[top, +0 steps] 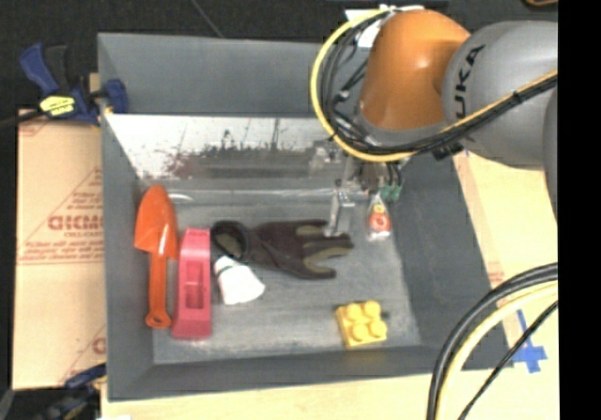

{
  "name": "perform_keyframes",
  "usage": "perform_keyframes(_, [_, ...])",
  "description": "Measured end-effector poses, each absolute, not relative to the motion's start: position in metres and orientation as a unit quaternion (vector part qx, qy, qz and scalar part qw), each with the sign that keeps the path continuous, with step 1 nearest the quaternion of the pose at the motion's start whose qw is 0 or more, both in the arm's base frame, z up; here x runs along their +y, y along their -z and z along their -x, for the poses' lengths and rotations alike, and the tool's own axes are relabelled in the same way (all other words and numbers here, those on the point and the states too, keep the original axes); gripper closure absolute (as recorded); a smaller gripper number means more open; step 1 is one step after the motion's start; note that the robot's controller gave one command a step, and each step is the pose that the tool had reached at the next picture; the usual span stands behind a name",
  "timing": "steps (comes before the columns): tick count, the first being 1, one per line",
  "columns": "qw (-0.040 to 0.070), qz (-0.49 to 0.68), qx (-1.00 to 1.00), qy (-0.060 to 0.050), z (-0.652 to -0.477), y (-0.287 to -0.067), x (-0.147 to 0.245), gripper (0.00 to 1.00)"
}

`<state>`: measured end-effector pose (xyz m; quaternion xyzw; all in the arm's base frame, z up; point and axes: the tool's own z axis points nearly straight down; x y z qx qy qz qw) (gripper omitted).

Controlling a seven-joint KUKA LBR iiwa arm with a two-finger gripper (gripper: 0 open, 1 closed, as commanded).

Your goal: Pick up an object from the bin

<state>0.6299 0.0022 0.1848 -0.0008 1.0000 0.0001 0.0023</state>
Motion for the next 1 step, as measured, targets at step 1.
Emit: perform_keyframes(1, [0.002, 0.001, 1.000, 0.000, -0.6299, -0.1848, 0.0022, 0.00])
